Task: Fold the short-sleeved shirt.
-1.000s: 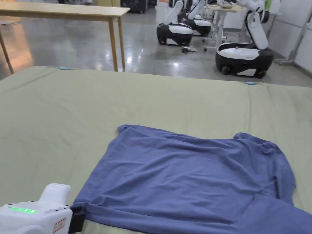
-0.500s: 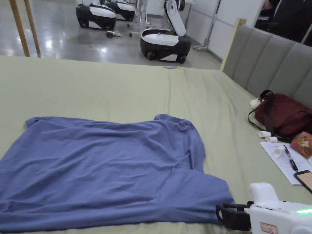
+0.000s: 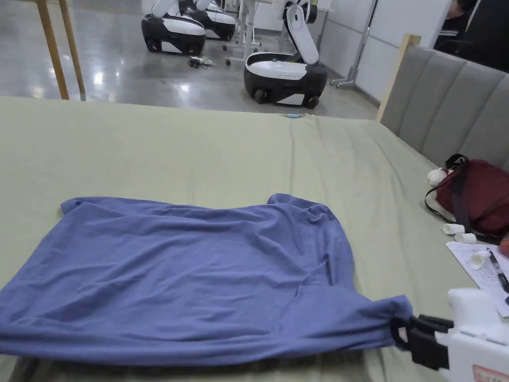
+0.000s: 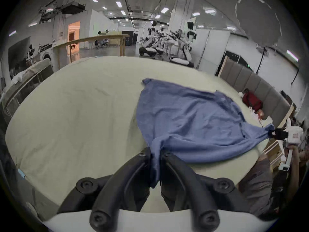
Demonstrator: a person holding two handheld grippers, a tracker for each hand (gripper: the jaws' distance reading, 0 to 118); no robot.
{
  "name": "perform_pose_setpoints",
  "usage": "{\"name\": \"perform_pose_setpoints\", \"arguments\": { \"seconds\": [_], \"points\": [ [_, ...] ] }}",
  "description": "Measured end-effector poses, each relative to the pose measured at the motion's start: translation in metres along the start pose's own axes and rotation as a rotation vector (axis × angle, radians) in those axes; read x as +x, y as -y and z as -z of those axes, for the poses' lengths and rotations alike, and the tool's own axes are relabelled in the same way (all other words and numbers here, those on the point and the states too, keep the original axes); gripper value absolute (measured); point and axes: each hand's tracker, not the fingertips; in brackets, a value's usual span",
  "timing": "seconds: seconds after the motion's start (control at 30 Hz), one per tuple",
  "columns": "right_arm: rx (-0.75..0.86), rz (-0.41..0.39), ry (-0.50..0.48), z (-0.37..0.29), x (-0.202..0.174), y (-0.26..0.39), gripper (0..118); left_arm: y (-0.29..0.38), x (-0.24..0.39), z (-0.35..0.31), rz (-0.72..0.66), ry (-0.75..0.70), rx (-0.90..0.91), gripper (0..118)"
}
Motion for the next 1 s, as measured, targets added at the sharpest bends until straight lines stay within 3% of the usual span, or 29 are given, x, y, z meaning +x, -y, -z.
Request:
{"name": "perform_pose_setpoints", "arguments": {
  "seconds": [0.17, 0.37, 0.6, 0.8, 0.83, 0.87, 0.9, 0.93, 1.0],
  "points": [
    [0.091, -0.061, 0.032, 0.017, 0.002, -0.063, 9, -0.053, 0.006, 0.015, 0.076, -0.029, 0.052, 9],
    [0.061, -0.071, 0.06, 0.101, 0.007, -0.111, 9, -0.101, -0.002, 0.085, 0.124, -0.057, 0.023, 9],
    [-0.138, -0.018, 0.097, 0.208, 0.016, -0.097, 9, -0.096, -0.014, 0.17, 0.131, -0.091, -0.119, 9],
    [-0.137, -0.022, 0.102, 0.218, 0.013, -0.084, 13, -0.071, -0.02, 0.179, 0.122, -0.084, -0.139, 9],
    [-0.098, -0.009, 0.097, 0.21, 0.015, -0.085, 24, -0.07, -0.02, 0.176, 0.122, -0.081, -0.126, 16],
    [-0.059, 0.016, 0.111, 0.201, 0.017, -0.086, 59, -0.07, -0.02, 0.171, 0.121, -0.082, -0.104, 58],
    [-0.025, 0.042, 0.13, 0.188, 0.018, -0.087, 84, -0.072, -0.021, 0.162, 0.113, -0.09, -0.086, 102],
    [0.014, 0.057, 0.127, 0.169, 0.02, -0.087, 89, -0.072, -0.022, 0.154, 0.109, -0.086, -0.088, 118],
    [0.095, 0.063, 0.133, 0.126, 0.019, -0.081, 89, -0.07, -0.024, 0.123, 0.099, -0.049, -0.003, 116]
  ]
}}
